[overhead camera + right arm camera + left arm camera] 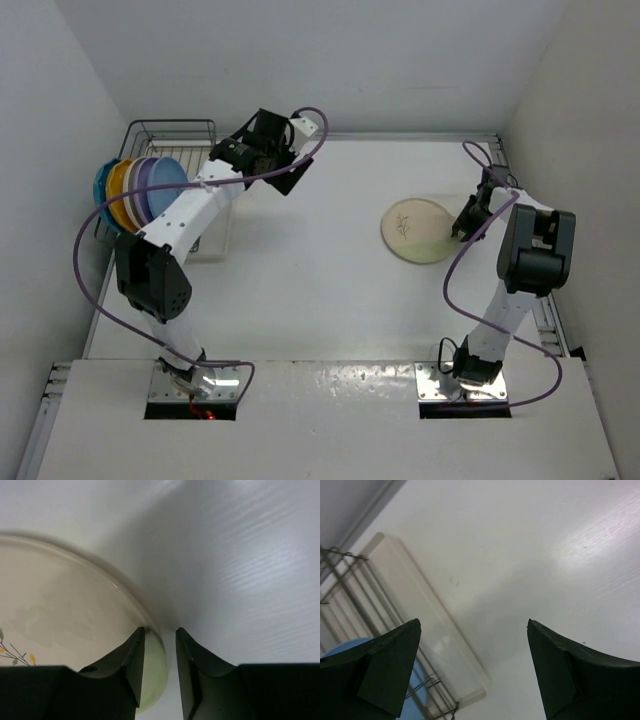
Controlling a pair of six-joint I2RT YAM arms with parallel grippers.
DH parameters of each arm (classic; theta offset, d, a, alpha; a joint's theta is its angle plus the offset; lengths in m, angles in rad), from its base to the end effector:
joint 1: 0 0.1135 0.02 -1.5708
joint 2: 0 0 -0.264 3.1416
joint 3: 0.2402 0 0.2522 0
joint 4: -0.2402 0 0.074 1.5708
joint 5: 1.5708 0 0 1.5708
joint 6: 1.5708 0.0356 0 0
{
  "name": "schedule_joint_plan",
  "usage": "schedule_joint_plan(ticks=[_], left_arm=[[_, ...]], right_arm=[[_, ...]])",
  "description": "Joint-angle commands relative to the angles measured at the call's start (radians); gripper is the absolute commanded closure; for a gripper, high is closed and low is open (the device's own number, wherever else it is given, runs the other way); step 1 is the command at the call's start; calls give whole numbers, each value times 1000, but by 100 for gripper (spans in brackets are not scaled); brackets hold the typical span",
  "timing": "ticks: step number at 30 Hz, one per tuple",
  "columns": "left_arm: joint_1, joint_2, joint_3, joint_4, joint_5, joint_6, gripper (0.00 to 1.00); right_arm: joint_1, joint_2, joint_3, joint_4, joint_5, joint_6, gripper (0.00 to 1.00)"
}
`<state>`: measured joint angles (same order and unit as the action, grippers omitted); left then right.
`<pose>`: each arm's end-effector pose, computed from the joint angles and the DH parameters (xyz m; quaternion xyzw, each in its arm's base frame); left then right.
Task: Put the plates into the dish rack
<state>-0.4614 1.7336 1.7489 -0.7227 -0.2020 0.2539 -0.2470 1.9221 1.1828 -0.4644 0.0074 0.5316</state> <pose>0.3520 -0.1670 0.3670 0.2768 0.8612 0.0480 0.4235 0.3603 -0.0911 0.1384 0.3738 0.9094 0.0223 0.1812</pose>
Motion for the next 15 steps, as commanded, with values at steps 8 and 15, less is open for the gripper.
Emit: schedule_joint_plan(ticks=[8, 15], left_arm=[[33, 72, 6, -11, 288, -125, 9], [33, 92, -132, 54, 400, -169, 10]], right_arm=[[20, 166, 172, -132, -29, -157, 99], [207, 85, 43, -74, -38, -275, 100]])
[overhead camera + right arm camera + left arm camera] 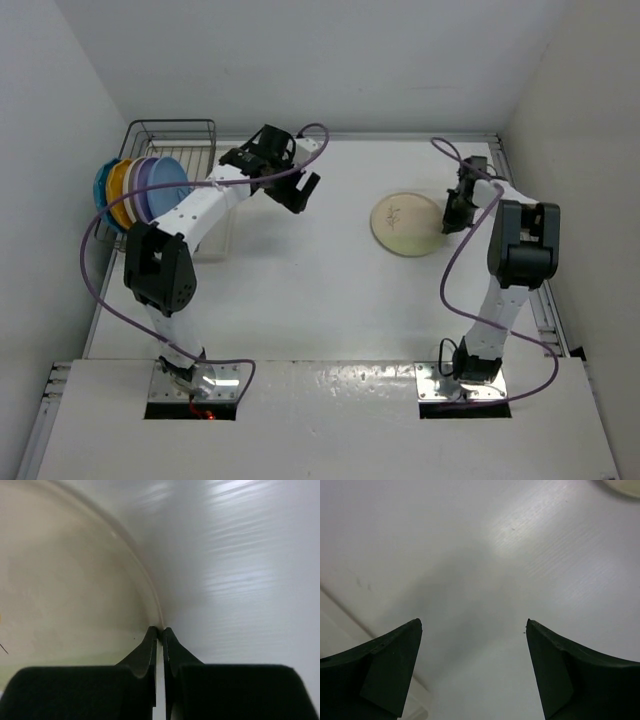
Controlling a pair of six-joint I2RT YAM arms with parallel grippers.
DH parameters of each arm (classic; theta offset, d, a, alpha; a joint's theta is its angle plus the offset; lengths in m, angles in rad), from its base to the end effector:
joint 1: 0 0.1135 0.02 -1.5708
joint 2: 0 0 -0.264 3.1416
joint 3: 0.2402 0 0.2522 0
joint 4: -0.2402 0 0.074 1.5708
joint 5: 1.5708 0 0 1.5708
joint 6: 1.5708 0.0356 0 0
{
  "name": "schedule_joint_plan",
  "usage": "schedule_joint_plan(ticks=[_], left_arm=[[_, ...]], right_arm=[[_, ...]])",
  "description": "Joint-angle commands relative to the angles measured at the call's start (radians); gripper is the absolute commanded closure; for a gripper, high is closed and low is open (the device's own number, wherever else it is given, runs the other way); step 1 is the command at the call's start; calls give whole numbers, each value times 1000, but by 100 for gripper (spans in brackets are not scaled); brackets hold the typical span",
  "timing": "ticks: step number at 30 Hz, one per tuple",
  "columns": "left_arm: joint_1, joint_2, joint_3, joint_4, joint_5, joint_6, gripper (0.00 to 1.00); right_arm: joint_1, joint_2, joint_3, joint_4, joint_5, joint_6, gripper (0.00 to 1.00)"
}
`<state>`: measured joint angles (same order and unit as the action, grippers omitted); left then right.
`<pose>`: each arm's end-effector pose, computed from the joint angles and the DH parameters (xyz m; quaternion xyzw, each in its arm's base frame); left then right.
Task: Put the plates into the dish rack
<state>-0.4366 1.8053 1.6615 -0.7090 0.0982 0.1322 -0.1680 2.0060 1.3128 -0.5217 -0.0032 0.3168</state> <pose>0.3650 -0.1742 0.3121 0.2789 0.8927 -0.0986 0.3399 0.3907 -0.0661 0.1398 0.2360 0.9555 0.0147 0.1764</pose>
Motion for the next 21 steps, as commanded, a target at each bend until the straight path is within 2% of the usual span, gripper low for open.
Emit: schedule_joint_plan(ticks=[1, 3, 5, 8, 12, 13, 16, 17, 21], left_arm=[[9, 20, -78, 40, 142, -57, 10], [9, 31, -106, 68, 179, -77, 10], [9, 40, -134, 81, 221, -91, 10], [9, 60, -167, 118, 252, -111, 10], [9, 115, -203, 128, 252, -111, 10], [9, 127, -219, 128, 214, -121, 10], [18, 178, -247, 128, 102, -132, 17], [18, 202, -256, 128, 71, -132, 24], [56, 213, -284, 117, 41, -132, 37]], right_arm=[[159, -27, -99, 8, -27, -38, 100], [263, -42, -138, 22, -29, -12, 100], [300, -65, -153, 49, -50, 65, 100], [422, -75, -167, 84, -70, 168, 100], [476, -75, -167, 121, -106, 307, 100], [485, -75, -170, 129, -125, 329, 100], [499, -82, -188, 176, -149, 424, 100], [502, -84, -196, 183, -150, 430, 100], [510, -125, -239, 230, -136, 455, 100]])
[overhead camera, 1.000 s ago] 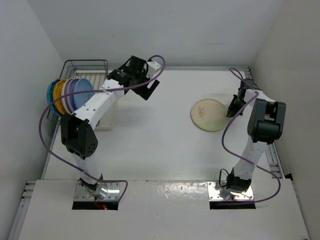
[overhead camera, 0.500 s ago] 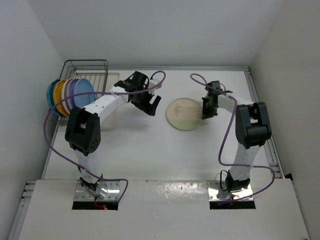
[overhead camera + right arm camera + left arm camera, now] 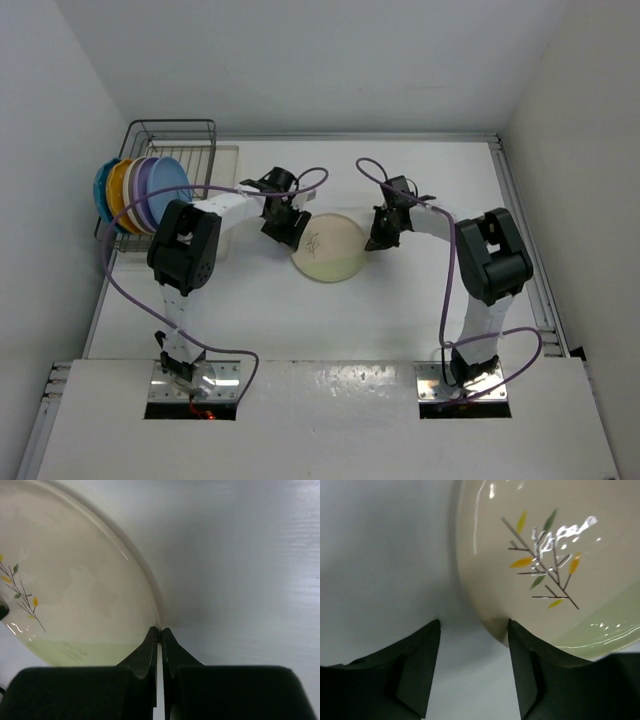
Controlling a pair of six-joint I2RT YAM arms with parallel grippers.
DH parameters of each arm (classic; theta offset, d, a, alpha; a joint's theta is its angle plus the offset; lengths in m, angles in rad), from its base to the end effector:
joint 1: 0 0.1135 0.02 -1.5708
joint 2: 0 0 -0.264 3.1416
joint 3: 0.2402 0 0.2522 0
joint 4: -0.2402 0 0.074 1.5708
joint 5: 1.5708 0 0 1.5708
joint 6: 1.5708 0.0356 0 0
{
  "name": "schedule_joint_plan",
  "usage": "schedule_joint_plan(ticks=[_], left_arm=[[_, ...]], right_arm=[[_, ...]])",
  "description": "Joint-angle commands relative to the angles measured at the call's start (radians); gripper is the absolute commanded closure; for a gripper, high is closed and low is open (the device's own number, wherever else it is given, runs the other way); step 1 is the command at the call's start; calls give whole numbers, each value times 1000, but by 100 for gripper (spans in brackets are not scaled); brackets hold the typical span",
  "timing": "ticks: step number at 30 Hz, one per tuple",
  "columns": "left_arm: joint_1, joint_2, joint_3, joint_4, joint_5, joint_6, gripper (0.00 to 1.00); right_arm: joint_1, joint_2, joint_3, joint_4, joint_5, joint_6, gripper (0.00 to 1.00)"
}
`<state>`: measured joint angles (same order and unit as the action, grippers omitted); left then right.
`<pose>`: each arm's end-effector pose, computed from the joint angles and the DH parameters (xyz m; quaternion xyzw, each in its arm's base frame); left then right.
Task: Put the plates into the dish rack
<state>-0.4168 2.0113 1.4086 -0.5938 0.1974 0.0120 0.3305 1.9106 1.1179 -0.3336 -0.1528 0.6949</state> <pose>0.3704 -0.1716 0.1615 0.2259 0.9515 -0.1321 0.1619 0.3479 0.1251 0.1315 0.1597 0.9595 0.1727 0.1550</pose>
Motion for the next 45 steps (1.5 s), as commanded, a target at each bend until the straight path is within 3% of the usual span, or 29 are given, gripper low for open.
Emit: schedule_joint_plan(ticks=[1, 4, 5, 8, 9, 11, 16, 18, 19, 21, 27, 36, 45], left_arm=[[36, 7, -31, 2, -38, -12, 39], [36, 36, -42, 2, 34, -21, 51], [27, 37, -42, 2, 45, -21, 60], [27, 90, -31, 2, 101, -21, 76], [27, 99, -22, -9, 121, -21, 89], [27, 118, -22, -9, 174, -21, 100], [47, 72, 52, -72, 120, 6, 100], [47, -3, 114, -92, 10, 32, 100], [47, -34, 140, -92, -56, 54, 100], [35, -109, 165, -92, -107, 92, 100], [-25, -158, 277, -169, -393, 173, 100], [-114, -220, 316, -182, -840, 312, 100], [-149, -229, 371, -144, -1036, 394, 100]], right_arm=[[15, -41, -55, 47, 9, 77, 100], [27, -47, -64, 65, 12, 86, 100], [28, -45, -66, 70, 10, 87, 100], [44, -51, -72, 79, 6, 87, 100], [47, -48, -73, 80, 4, 86, 100], [51, -59, -82, 88, 1, 84, 100], [51, -99, -113, 120, -14, 71, 98], [44, -114, -113, 117, -39, 36, 59], [41, -116, -112, 114, -48, 19, 26], [27, -127, -103, 105, -83, -9, 2], [-10, -172, -102, 96, -111, -46, 0], [-59, -252, -132, 68, -76, -74, 0], [-90, -309, -193, 102, -67, -67, 0]])
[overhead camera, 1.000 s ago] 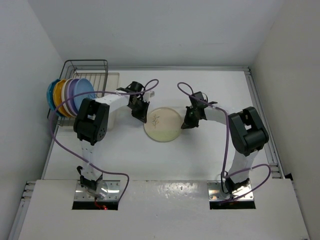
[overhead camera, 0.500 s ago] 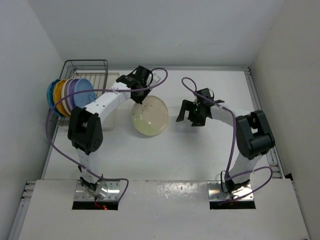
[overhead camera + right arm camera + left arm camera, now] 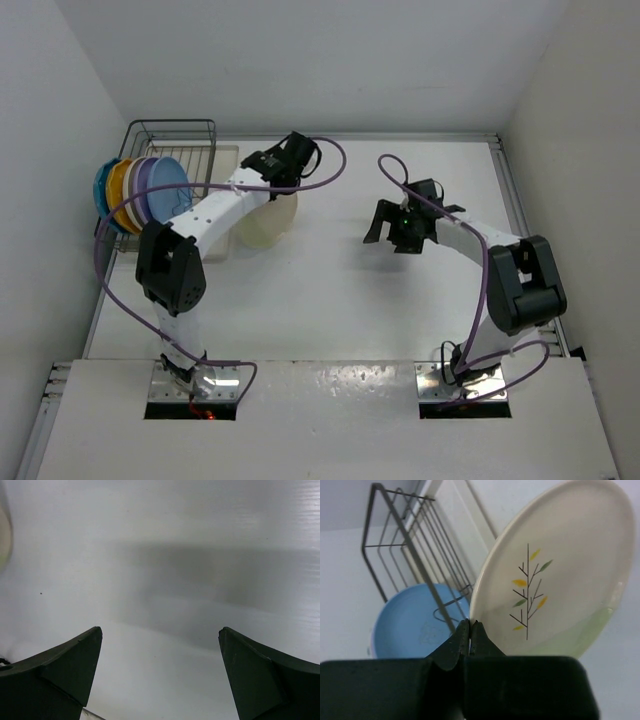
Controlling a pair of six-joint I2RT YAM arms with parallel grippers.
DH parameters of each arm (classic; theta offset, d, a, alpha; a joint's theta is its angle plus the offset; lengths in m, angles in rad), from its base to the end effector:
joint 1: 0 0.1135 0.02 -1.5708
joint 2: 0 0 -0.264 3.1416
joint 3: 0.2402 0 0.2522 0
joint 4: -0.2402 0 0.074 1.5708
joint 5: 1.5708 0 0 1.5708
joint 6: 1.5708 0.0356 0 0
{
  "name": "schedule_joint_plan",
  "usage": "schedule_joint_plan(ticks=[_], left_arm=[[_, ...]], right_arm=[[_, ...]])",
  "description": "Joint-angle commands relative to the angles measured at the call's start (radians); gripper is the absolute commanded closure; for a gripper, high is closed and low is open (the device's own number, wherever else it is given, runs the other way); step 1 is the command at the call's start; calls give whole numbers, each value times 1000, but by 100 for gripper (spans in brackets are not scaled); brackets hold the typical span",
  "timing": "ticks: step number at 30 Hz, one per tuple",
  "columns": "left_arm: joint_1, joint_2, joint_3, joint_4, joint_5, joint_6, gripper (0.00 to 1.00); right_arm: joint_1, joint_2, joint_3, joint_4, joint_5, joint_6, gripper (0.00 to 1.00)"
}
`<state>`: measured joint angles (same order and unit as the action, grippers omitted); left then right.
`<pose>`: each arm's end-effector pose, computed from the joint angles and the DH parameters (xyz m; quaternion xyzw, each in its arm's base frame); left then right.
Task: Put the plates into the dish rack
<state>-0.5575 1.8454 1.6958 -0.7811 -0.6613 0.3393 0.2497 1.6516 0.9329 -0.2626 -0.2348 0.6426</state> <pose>0.3542 -0.1950 0.3085 0.2972 0.8533 0.2739 0.3294 0.3134 0.0885 0.1702 0.1521 0.9387 0.2256 0.2119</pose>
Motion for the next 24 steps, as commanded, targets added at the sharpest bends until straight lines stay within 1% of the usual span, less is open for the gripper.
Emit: schedule_joint_plan(ticks=[1, 6, 10, 14, 16, 21, 24], left_arm=[[-9, -63, 94, 55, -191, 76, 100], [51, -52, 182, 55, -202, 105, 100], [51, -43, 214, 55, -213, 125, 100], [51, -6, 301, 55, -287, 170, 100], [71, 8, 338, 66, -308, 203, 100], [107, 29, 491, 75, -368, 268, 100], [142, 20, 533, 89, -394, 306, 100]], right_arm=[[-12, -53, -12, 29, 17, -14, 0], [-18, -91, -61, 59, 37, -12, 0], [-36, -102, -100, 77, 38, -9, 0], [-56, -102, -115, 89, 28, -11, 0], [-64, -99, -114, 94, 23, -14, 0], [-76, -81, -105, 106, 9, -9, 0], [-73, -79, -108, 112, 3, -3, 0]])
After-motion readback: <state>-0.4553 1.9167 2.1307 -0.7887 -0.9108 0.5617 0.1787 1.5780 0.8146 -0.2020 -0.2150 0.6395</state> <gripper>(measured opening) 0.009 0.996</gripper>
